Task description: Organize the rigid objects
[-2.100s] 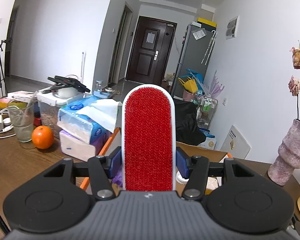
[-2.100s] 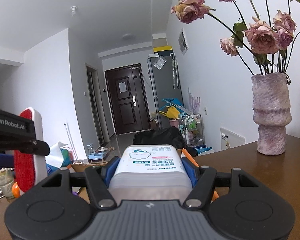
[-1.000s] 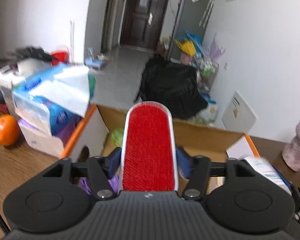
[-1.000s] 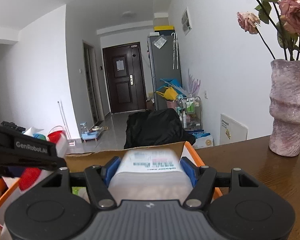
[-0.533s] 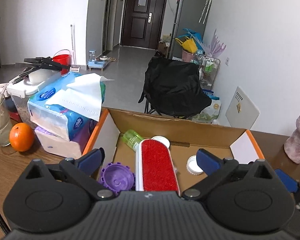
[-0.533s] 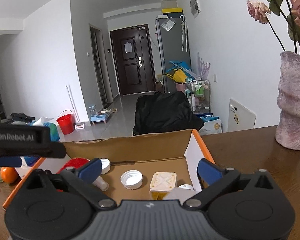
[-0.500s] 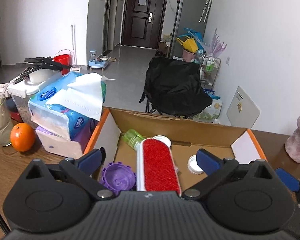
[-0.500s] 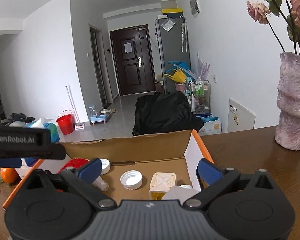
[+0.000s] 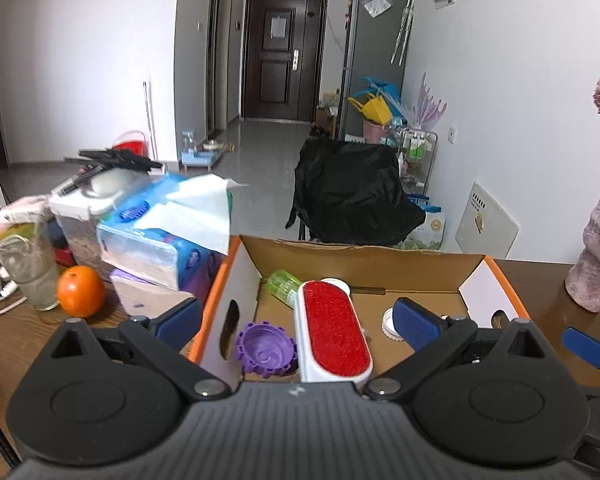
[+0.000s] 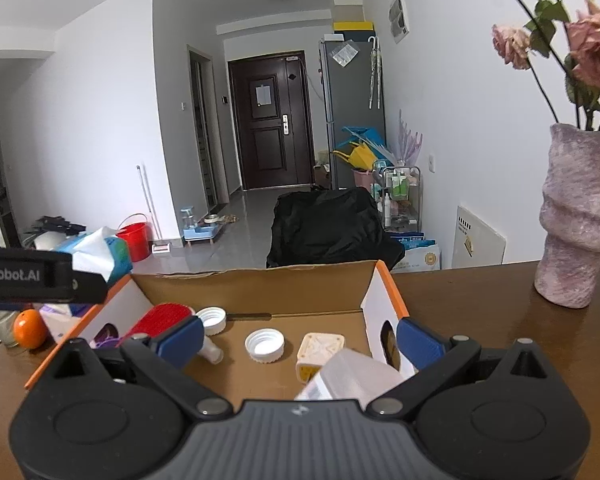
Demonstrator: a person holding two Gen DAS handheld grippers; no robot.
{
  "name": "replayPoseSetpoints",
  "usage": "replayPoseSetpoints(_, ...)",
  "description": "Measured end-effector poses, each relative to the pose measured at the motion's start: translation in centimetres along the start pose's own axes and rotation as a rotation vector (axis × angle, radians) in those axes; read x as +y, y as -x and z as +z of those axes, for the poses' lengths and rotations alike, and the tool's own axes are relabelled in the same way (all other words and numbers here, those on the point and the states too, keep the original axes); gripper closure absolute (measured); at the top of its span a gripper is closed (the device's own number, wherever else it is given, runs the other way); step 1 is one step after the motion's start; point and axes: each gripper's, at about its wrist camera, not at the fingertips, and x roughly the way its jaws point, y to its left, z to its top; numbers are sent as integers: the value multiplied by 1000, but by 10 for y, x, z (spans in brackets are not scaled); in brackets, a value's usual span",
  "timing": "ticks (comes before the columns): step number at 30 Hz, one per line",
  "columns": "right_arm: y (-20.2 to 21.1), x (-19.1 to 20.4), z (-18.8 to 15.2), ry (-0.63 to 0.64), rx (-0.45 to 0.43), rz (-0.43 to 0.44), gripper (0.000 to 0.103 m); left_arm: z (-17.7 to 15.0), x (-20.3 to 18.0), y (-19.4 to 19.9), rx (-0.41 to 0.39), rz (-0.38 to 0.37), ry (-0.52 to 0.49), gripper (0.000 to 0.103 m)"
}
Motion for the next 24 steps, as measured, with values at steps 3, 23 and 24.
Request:
replayPoseSetpoints(3,17,0,-5,11,-4,-3,0,-6,3,19,-19,-3,-4,0)
replayPoseSetpoints(23,195,-4,-45,47,-48,-2,0,-88,5,183,-103,-37,-50,0)
replayPoseSetpoints(24,205,-4,-48,48,-48,-2,0,-94,6,191,-104,-38,-50,0)
